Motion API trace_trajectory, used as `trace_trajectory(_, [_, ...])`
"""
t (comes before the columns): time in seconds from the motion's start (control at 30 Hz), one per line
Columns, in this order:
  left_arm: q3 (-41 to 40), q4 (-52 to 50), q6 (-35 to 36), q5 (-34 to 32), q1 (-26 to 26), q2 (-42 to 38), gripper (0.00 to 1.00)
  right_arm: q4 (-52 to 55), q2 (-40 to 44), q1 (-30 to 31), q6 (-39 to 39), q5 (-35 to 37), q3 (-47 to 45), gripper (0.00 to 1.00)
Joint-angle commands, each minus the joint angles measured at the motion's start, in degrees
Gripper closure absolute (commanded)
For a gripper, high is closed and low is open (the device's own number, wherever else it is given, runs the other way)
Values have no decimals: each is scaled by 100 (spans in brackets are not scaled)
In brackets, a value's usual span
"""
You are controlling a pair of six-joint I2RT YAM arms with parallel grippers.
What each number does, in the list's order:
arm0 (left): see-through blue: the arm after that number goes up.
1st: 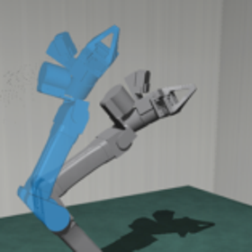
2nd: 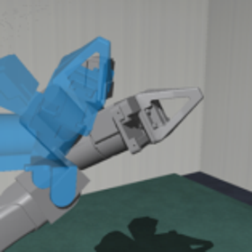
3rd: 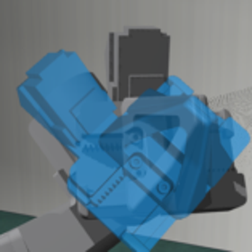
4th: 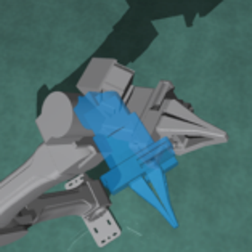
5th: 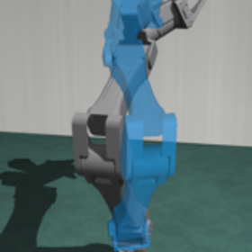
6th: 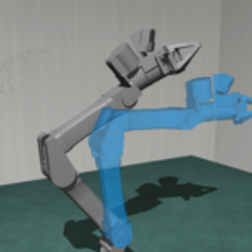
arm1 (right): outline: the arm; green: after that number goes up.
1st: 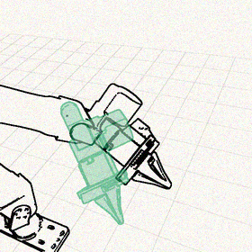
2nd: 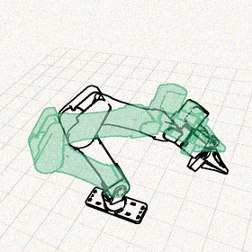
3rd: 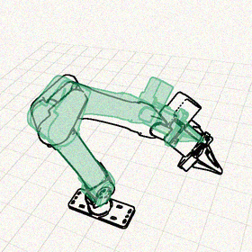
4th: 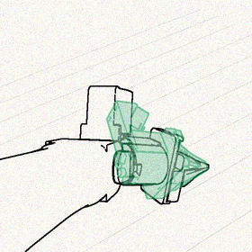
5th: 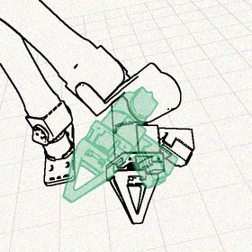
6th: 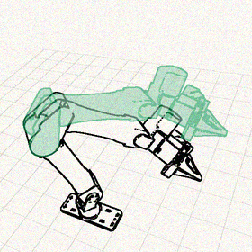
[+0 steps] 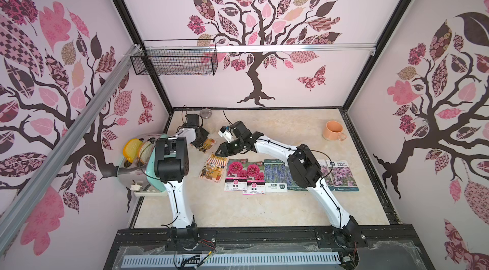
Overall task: Arrange the seed packets in a row
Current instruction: Move the seed packet to the center of the board, then pick up the seed packet from the center of the board.
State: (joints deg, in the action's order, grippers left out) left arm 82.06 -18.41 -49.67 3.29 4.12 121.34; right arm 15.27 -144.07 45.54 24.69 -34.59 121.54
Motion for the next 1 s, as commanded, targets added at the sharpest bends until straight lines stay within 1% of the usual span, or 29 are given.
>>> trace_trajectory(0.0, [-293,123,-536,9,-19,132,91,161,-254,-71,218,-32,274,53])
trace_trajectory(0.03, [-391,254,-552,15,-8,78,91,145,-277,-80,224,-22,437,53])
trace_trajectory(0.1, [-565,687,-388,229,6,-37,90,179,-395,-80,246,-44,658,53])
trace_trajectory(0.13, [-455,562,-233,332,1,-48,90,252,-483,-80,258,-40,807,53])
trace_trajectory(0.2, [32,21,284,570,1,23,89,353,-666,-80,333,-101,1098,54])
trace_trajectory(0.27, [522,-580,791,847,2,129,88,229,-750,-80,457,-177,1183,54])
trace_trajectory(0.33, [871,-1165,1178,803,-7,130,87,30,-801,-97,578,-223,1205,54])
trace_trajectory(0.37, [898,-1292,1308,785,-3,91,87,-36,-847,-113,670,-201,1276,54])
trace_trajectory(0.43, [789,-1340,1340,695,27,-23,86,57,-1069,-166,821,-174,1615,54])
trace_trajectory(0.47, [699,-1287,1337,785,43,-69,86,171,-1202,-203,915,-125,1810,55])
trace_trajectory(0.53, [627,-1289,1375,849,63,-102,86,86,-1331,-275,1138,-177,1854,55])
trace_trajectory(0.63, [794,-1690,1631,373,63,-71,87,-181,-1403,-359,1416,-208,1728,55])
trace_trajectory(0.7, [924,-1970,1795,-193,101,-32,87,-196,-1476,-386,1490,-135,1782,55])
trace_trajectory(0.87, [1005,-2096,2043,-738,267,94,87,-36,-1803,-431,1597,-49,2264,56])
trace_trajectory(0.97, [1285,-2532,2178,-1025,274,351,87,-6,-2028,-457,1741,-20,2507,56])
